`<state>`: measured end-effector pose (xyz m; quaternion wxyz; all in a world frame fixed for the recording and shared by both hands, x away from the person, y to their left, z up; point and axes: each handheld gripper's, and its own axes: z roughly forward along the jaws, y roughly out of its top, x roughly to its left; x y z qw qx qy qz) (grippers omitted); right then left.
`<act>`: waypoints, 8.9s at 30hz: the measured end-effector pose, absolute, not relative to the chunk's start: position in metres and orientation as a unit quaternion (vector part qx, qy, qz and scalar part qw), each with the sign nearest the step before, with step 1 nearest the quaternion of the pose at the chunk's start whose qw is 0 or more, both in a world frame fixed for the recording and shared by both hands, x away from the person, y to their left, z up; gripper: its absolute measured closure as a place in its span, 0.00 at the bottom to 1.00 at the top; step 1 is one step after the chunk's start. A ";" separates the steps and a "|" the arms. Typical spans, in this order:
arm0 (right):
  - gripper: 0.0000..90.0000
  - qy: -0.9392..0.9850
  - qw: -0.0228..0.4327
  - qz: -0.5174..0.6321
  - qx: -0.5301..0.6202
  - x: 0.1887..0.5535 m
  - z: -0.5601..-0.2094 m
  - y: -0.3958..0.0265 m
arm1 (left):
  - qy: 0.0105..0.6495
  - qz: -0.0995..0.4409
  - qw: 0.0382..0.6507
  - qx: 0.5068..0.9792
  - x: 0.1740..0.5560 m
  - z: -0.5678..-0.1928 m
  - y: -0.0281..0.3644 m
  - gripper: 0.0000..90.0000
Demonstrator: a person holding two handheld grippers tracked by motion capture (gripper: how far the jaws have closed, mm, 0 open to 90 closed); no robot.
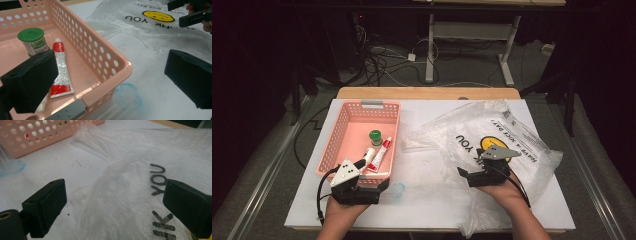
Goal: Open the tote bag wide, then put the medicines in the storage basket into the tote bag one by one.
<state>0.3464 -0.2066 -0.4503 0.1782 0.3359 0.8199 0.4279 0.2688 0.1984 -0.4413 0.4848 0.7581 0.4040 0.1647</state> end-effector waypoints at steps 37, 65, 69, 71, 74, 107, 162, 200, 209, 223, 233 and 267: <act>0.96 0.861 0.149 0.358 0.330 0.354 -0.483 -0.200 | 0.408 0.171 0.485 0.754 0.266 -0.442 0.199 0.00; 1.00 0.813 0.189 0.438 0.334 0.342 -0.456 -0.213 | 0.434 0.170 0.484 0.741 0.276 -0.445 0.220 0.00; 1.00 0.804 0.197 0.450 0.334 0.340 -0.449 -0.218 | 0.433 0.173 0.480 0.743 0.275 -0.444 0.221 0.00; 1.00 0.799 0.201 0.457 0.334 0.338 -0.445 -0.221 | 0.435 0.173 0.478 0.743 0.275 -0.443 0.222 0.00; 1.00 0.793 0.203 0.466 0.336 0.336 -0.440 -0.224 | 0.435 0.174 0.479 0.742 0.276 -0.441 0.222 0.00; 1.00 0.766 0.209 0.511 0.330 0.341 -0.420 -0.236 | 0.457 0.169 0.449 0.749 0.363 -0.407 0.197 0.02; 1.00 0.767 0.205 0.517 0.320 0.339 -0.416 -0.236 | 0.513 0.027 0.135 0.847 0.434 -0.460 0.165 0.69; 1.00 0.762 0.206 0.523 0.321 0.337 -0.416 -0.237 | 0.505 0.070 0.269 0.817 0.407 -0.417 0.181 0.76; 1.00 0.761 0.206 0.525 0.321 0.337 -0.416 -0.237 | 0.498 0.088 0.304 0.808 0.394 -0.410 0.185 0.76; 1.00 0.762 0.208 0.525 0.318 0.335 -0.416 -0.236 | 0.484 0.124 0.353 0.791 0.365 -0.409 0.195 0.76; 1.00 0.764 0.206 0.522 0.317 0.334 -0.419 -0.234 | 0.484 0.146 0.382 0.774 0.346 -0.415 0.204 0.76; 1.00 0.767 0.210 0.520 0.312 0.331 -0.420 -0.231 | 0.438 0.184 0.494 0.728 0.305 -0.405 0.196 0.76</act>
